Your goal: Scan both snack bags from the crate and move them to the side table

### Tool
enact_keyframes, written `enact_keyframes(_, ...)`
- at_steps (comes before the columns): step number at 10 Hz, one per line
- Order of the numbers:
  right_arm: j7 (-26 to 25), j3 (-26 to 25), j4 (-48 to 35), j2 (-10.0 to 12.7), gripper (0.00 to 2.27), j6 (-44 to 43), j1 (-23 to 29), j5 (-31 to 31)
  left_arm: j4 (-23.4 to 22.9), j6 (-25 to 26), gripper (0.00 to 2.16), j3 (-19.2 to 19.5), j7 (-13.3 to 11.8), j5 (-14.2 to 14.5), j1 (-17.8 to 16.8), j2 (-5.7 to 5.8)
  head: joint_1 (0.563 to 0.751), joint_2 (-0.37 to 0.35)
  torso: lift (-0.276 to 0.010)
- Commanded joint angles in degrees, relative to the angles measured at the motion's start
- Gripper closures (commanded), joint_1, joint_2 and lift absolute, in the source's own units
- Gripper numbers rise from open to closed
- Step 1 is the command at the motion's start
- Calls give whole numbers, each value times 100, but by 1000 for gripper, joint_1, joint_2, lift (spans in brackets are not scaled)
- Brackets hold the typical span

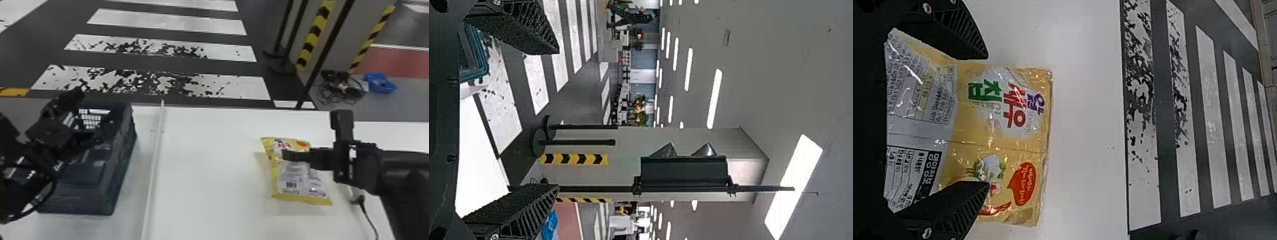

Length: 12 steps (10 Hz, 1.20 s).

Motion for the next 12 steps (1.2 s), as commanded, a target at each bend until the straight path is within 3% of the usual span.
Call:
enact_keyframes(1,13,138,164,-11,93,8,71,44,21,0,33,0,0,3,-34,-8,695,-131,-95)
enact_keyframes(2,22,252,331,-11,127,43,54,88,47,0,33,-44,0,3,-86,-8,695,-128,-95)
enact_keyframes(3,101,411,595,-20,603,114,-78,237,65,0,33,-62,0,3,-121,-8,695,-126,-95)
enact_keyframes(4,109,499,771,-37,1899,131,-175,342,65,0,33,-71,0,3,-121,-25,695,-124,-95)
enact_keyframes(5,153,499,762,-46,2243,-62,-166,342,65,0,33,-71,0,3,-121,-25,695,-124,-95)
enact_keyframes(8,145,367,393,-117,2240,-888,106,263,109,0,33,-71,0,3,-130,-43,695,-126,-95)
enact_keyframes(12,39,41,-970,-503,2240,-502,730,79,232,-53,33,-97,-18,-6,-130,-69,695,-135,-95)
